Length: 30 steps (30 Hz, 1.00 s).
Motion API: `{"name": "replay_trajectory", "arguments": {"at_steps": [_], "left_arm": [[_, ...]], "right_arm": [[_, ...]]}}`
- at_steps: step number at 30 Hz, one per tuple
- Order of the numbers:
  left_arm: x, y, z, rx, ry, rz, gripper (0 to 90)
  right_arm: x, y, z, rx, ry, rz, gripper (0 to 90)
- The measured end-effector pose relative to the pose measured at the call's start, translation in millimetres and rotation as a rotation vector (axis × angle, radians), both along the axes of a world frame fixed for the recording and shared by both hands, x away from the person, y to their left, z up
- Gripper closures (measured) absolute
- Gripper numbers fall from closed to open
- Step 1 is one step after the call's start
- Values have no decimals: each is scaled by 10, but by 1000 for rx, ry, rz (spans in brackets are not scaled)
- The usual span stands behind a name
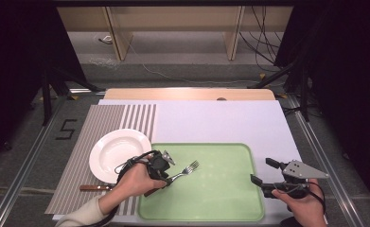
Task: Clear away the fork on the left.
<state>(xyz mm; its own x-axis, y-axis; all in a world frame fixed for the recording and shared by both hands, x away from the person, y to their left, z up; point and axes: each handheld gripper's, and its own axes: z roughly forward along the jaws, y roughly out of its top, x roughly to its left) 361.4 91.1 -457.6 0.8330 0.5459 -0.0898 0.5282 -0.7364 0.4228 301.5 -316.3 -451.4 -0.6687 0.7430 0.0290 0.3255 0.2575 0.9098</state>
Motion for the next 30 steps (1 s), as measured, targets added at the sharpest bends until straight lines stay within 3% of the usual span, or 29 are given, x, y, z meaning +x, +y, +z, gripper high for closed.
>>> {"name": "replay_trajectory", "arguments": {"at_steps": [4,8,12,15,18,22,30], "left_arm": [[-39,136,79,-48,-21,11,628],[-73,328,128,-59,-42,34,761],[-107,411,94,-1,-79,12,881],[-117,396,47,59,-96,-17,896],[-116,364,8,92,-95,-36,897],[-118,338,-55,115,-71,-58,897],[-231,309,-41,129,-36,-111,897]], "right_arm": [[-1,4,1,-2,-2,-1,162],[-1,2,1,-1,-2,-1,162],[1,3,0,-2,0,-3,161],[1,1,0,-2,-2,-5,162],[-2,0,1,-3,0,-5,162],[0,-3,0,-1,0,-3,162],[-1,-3,2,0,-2,-2,161]]}}
